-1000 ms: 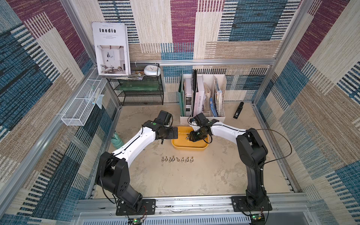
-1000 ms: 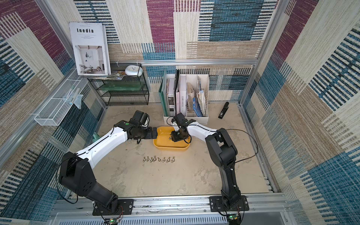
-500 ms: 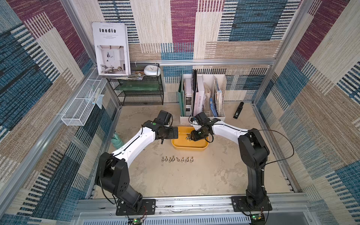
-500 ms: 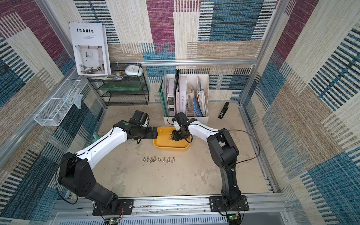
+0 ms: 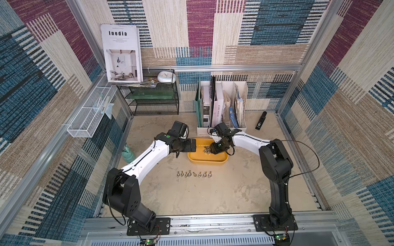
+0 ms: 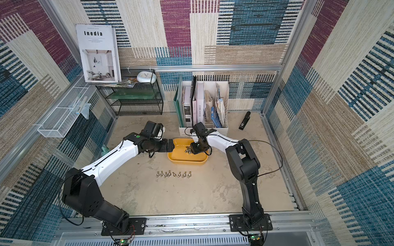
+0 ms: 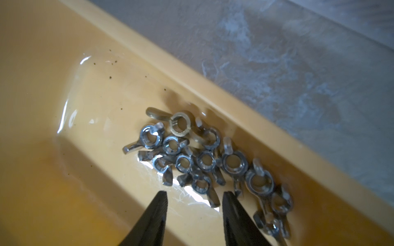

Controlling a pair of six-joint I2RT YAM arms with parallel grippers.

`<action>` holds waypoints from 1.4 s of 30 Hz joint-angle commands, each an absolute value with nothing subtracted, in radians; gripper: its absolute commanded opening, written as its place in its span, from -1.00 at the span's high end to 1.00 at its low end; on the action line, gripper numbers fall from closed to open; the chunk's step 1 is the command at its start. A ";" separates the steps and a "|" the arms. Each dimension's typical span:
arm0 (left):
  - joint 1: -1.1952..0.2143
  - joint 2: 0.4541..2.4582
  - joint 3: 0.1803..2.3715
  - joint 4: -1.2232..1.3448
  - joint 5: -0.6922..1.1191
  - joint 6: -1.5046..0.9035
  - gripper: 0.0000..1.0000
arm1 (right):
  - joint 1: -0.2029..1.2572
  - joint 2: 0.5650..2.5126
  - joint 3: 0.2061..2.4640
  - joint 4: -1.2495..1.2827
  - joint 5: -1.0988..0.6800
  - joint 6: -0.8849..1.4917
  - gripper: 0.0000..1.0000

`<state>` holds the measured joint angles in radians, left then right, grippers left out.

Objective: Take out the wing nut from the storage box
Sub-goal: Pick up the wing nut from the storage box.

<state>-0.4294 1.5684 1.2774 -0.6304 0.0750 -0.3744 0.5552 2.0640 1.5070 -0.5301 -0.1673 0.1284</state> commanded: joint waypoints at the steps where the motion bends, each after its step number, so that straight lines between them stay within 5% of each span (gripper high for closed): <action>1: -0.429 1.570 1.285 -0.625 0.085 -0.364 -0.98 | 0.554 2.071 1.511 -0.527 -0.185 0.111 0.01; 17: -0.429 1.570 1.280 -0.621 0.083 -0.367 -0.98 | 0.569 2.037 1.466 -0.509 -0.232 0.136 0.06; 42: -0.427 1.558 1.274 -0.624 0.084 -0.367 -0.98 | 0.570 2.065 1.464 -0.518 -0.176 0.123 0.69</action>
<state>-0.4290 1.5658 1.2770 -0.6304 0.0772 -0.3740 0.5682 2.0605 1.4651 -0.5179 -0.1837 0.1234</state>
